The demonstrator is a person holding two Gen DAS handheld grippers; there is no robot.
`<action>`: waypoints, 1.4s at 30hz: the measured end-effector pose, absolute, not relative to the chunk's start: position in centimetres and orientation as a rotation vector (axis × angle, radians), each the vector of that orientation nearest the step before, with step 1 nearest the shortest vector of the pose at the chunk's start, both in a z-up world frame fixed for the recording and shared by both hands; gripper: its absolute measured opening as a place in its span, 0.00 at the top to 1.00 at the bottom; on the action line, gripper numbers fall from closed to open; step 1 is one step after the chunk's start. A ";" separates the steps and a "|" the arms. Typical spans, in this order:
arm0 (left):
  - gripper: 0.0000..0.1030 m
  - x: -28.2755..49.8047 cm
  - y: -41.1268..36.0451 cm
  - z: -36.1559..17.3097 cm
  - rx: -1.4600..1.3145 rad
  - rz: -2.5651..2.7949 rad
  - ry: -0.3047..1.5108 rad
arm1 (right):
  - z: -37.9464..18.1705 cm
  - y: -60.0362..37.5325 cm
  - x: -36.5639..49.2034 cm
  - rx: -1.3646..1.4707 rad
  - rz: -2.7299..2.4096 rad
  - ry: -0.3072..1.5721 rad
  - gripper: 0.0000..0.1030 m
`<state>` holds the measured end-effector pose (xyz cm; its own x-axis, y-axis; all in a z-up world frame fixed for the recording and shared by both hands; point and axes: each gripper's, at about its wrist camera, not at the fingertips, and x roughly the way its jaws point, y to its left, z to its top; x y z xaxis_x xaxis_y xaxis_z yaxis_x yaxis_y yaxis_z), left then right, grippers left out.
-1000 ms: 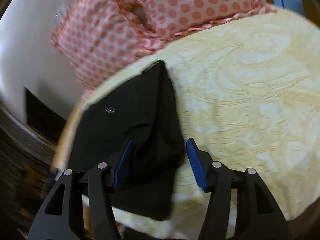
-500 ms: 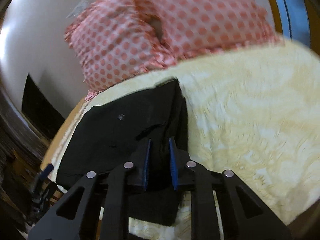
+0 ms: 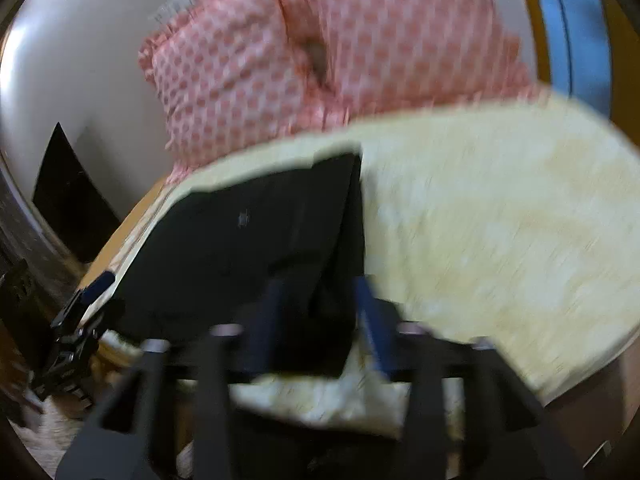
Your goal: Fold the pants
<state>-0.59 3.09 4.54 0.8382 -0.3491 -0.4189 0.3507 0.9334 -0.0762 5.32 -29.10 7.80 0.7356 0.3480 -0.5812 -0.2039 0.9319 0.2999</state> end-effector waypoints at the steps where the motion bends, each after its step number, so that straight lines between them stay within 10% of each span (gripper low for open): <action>1: 0.04 -0.6 2.9 4.6 0.004 -0.373 0.441 | 8.6 -28.8 5.0 0.185 0.306 0.623 0.43; 32: 0.03 1.4 3.0 0.2 -0.047 -0.434 0.578 | 3.4 -29.3 22.2 0.290 0.394 0.980 0.31; 42: 0.02 1.2 3.0 0.1 -0.043 -0.433 0.570 | 2.8 -28.5 22.1 0.240 0.459 0.936 0.53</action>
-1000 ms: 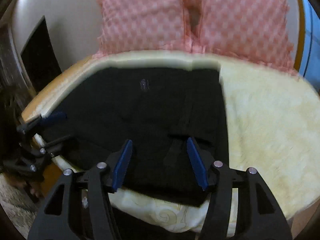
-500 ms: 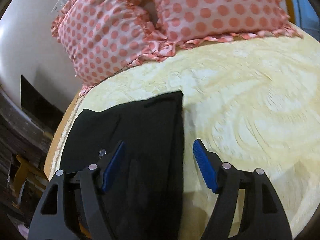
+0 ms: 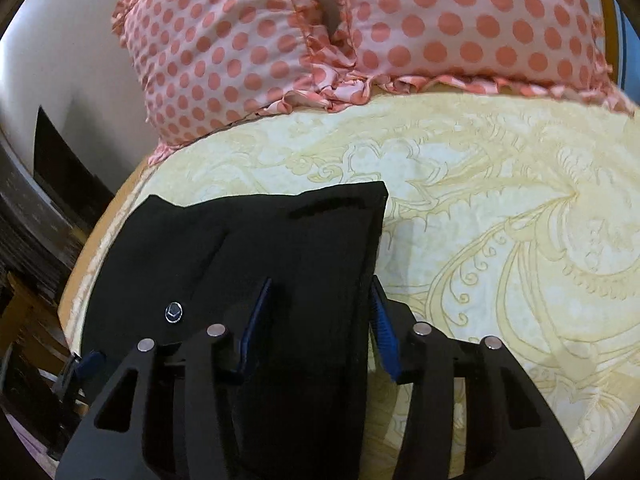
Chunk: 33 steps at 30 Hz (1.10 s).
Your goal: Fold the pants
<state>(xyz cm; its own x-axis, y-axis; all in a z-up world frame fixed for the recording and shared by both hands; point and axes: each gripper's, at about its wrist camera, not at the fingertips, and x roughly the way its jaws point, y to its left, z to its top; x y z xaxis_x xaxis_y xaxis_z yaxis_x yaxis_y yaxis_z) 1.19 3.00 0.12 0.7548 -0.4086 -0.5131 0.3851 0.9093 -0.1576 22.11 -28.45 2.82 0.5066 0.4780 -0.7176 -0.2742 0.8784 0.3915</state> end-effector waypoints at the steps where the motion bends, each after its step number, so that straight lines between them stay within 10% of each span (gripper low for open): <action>1: 0.02 1.2 3.0 0.1 -0.043 -0.432 0.569 | 2.7 -28.7 22.3 0.257 0.466 0.937 0.53; 5: 0.02 1.6 3.3 0.8 -0.070 -0.433 0.609 | 4.0 -27.8 21.0 0.188 0.497 0.845 0.82; 25: 0.29 20.1 13.6 1.7 -0.344 -0.272 1.003 | 5.5 -25.8 18.4 0.018 0.558 0.692 0.84; 33: 0.81 19.6 11.8 3.5 -0.258 -0.263 0.974 | 5.3 -27.7 19.7 0.177 0.620 0.716 0.84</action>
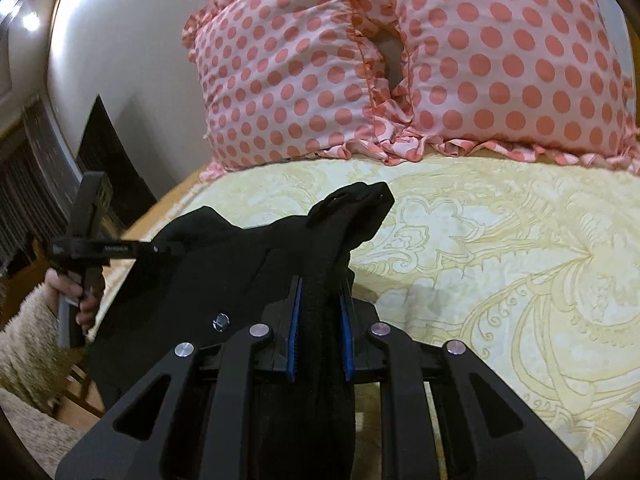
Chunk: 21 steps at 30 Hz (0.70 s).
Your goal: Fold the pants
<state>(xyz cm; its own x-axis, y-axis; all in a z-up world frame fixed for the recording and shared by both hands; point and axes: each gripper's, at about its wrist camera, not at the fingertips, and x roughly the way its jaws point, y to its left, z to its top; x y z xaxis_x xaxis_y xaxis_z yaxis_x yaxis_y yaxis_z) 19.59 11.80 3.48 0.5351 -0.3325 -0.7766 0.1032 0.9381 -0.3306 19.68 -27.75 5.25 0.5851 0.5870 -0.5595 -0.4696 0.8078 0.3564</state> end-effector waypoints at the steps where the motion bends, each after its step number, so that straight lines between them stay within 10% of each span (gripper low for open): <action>1: 0.83 19.5 11.4 4.0 -0.243 -0.260 0.966 | 5.4 -28.0 20.0 0.198 0.624 0.720 0.84; 15: 0.83 27.3 9.0 9.9 -0.235 -0.228 0.748 | 10.9 -28.6 28.8 0.172 0.516 0.561 0.85; 21: 0.81 33.3 7.7 4.7 -0.155 -0.136 0.925 | 5.7 -27.8 34.8 0.180 0.370 0.790 0.85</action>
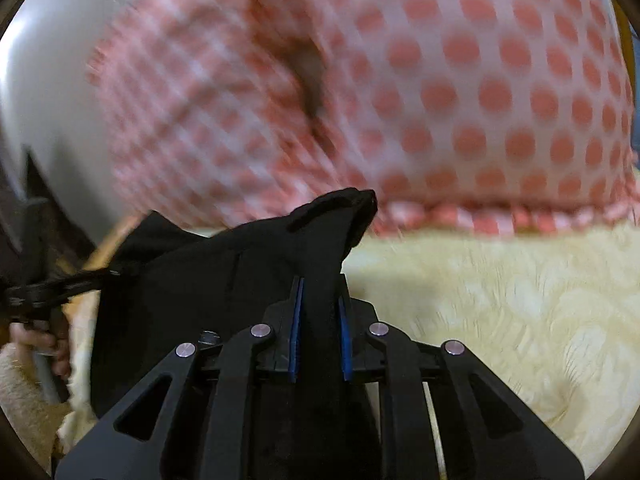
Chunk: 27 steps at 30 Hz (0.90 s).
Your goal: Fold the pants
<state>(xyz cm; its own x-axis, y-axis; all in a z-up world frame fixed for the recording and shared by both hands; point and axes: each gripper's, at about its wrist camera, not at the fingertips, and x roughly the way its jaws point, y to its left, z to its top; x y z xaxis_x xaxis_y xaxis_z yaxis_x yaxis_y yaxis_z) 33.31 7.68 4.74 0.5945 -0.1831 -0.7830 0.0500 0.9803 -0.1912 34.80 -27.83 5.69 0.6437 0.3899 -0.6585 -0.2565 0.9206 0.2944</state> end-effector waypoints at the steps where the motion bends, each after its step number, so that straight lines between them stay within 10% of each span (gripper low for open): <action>1: 0.78 33.9 7.4 3.7 -0.139 -0.114 0.950 | 4.8 -27.7 35.2 0.174 0.343 0.815 0.84; 4: 0.66 34.4 7.0 2.6 -0.126 -0.061 0.954 | 4.1 -27.4 35.4 0.151 0.286 0.830 0.79; 8: 0.63 33.4 7.5 3.7 -0.148 -0.050 0.925 | 4.8 -27.3 34.4 0.052 0.201 0.823 0.46; 14: 0.26 24.5 6.1 7.7 -0.082 -0.084 0.739 | 8.5 -27.9 26.7 0.019 0.281 0.655 0.45; 27: 0.17 19.7 0.4 2.5 -0.058 -0.304 0.939 | 4.0 -22.3 22.5 -0.160 0.339 0.841 0.37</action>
<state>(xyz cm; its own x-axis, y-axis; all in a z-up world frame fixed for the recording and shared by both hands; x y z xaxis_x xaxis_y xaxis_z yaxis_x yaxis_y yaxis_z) 19.68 0.36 2.48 0.5513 -0.2815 -0.7854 0.2314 0.9560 -0.1802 22.50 -22.33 3.95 0.6172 0.2304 -0.7523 -0.3556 0.9346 -0.0055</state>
